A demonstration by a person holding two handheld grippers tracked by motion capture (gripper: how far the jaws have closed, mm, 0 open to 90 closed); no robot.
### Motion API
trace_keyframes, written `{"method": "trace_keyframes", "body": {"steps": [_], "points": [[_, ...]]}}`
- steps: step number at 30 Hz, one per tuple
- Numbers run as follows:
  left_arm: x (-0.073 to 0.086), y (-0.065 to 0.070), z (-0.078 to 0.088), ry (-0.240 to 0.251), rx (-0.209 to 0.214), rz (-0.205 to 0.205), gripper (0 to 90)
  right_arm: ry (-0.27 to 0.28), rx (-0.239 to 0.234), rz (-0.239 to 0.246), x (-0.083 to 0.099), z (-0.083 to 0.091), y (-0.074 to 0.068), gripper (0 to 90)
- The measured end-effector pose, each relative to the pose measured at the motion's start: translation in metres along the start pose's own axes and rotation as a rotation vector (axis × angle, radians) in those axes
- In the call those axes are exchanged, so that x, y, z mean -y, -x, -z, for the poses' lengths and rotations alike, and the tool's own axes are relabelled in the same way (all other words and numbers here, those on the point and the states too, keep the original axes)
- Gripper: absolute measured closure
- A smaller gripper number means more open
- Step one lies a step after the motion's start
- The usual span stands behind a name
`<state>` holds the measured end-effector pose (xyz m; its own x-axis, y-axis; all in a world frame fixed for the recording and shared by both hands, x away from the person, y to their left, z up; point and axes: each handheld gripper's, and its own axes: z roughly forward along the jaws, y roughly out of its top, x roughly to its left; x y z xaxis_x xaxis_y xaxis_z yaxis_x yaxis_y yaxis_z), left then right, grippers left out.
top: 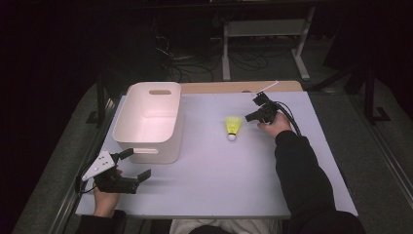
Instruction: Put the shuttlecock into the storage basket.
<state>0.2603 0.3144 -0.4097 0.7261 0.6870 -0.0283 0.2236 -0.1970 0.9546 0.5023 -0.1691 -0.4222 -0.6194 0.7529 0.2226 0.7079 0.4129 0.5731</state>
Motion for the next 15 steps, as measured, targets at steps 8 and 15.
{"method": "trace_keyframes", "body": {"steps": [8,15], "points": [[0.0,0.0,0.0,-0.003,0.001,-0.001,0.0,-0.052,-0.015,0.0,0.001,-0.011,-0.005,88.8],[0.0,0.0,0.0,-0.003,0.002,-0.001,0.0,-0.044,-0.039,0.0,-0.001,-0.013,-0.008,88.8]]}}
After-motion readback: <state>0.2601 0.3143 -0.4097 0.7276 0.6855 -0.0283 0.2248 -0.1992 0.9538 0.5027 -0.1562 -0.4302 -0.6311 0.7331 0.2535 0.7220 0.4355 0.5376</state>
